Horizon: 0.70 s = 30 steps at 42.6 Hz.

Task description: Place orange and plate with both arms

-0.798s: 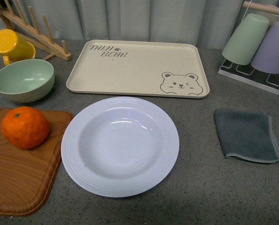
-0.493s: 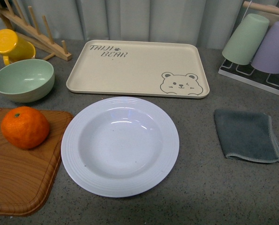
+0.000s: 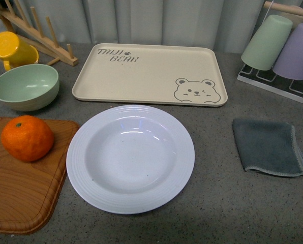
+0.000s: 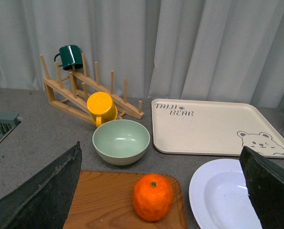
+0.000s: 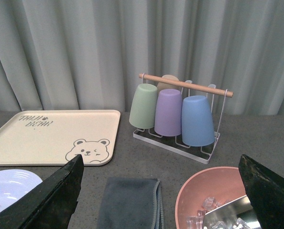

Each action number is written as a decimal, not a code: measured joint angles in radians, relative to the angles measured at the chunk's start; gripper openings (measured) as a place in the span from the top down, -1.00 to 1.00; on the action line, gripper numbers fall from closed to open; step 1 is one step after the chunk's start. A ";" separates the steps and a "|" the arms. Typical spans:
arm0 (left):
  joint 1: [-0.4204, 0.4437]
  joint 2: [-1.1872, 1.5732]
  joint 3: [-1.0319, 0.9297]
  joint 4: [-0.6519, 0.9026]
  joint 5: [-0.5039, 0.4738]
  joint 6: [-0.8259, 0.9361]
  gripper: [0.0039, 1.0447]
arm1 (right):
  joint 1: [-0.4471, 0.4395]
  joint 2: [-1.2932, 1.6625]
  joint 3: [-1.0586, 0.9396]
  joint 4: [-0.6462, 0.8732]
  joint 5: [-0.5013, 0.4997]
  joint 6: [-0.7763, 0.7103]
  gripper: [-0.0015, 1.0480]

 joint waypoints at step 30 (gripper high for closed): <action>0.000 0.000 0.000 0.000 0.000 0.000 -0.88 | 0.000 0.000 0.000 0.000 0.000 0.000 -0.82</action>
